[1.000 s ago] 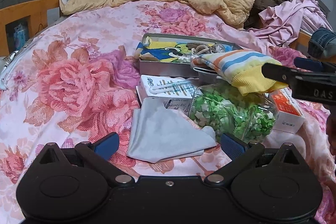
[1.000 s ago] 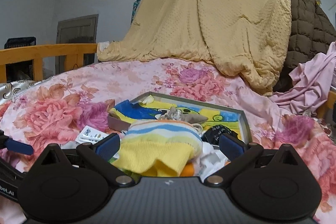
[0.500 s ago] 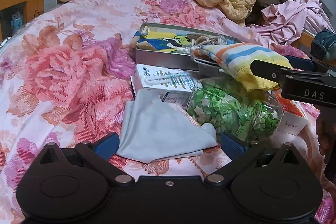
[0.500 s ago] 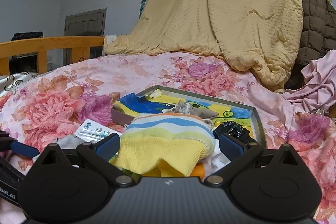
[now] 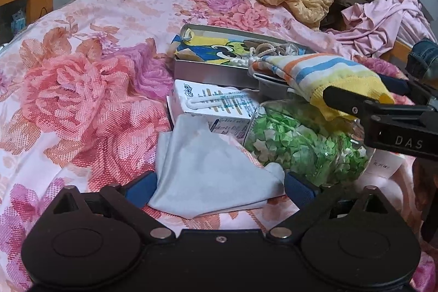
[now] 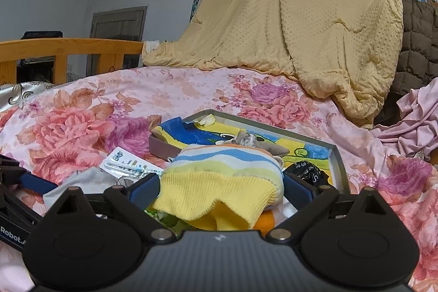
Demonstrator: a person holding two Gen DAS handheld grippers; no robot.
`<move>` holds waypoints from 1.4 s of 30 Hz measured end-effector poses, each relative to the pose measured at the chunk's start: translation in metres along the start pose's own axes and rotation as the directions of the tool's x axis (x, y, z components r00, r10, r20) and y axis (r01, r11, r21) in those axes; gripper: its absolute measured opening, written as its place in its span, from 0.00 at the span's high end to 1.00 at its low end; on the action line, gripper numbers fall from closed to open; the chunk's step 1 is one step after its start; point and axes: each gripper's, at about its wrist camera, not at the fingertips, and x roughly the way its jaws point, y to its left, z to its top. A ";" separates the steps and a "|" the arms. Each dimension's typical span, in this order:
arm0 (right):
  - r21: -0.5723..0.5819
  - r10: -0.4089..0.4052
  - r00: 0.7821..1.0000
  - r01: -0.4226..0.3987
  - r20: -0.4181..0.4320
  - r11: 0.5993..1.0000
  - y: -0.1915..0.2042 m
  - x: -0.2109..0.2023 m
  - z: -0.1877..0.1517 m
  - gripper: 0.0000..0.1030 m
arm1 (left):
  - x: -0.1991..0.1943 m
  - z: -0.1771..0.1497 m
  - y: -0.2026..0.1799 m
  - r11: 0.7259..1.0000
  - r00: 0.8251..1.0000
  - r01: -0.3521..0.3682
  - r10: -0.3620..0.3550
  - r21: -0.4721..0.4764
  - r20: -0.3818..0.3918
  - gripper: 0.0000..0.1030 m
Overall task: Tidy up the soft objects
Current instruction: 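Grasp the grey cloth with the left gripper while the right gripper grasps the striped yellow sock, then lift the grey cloth and striped sock and carry them over the tray box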
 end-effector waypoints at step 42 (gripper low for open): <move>0.045 -0.005 0.999 0.002 0.048 0.999 -0.009 -0.022 0.017 0.81 | -0.047 0.020 -0.007 0.999 0.995 -0.036 0.038 -0.022 0.097 0.84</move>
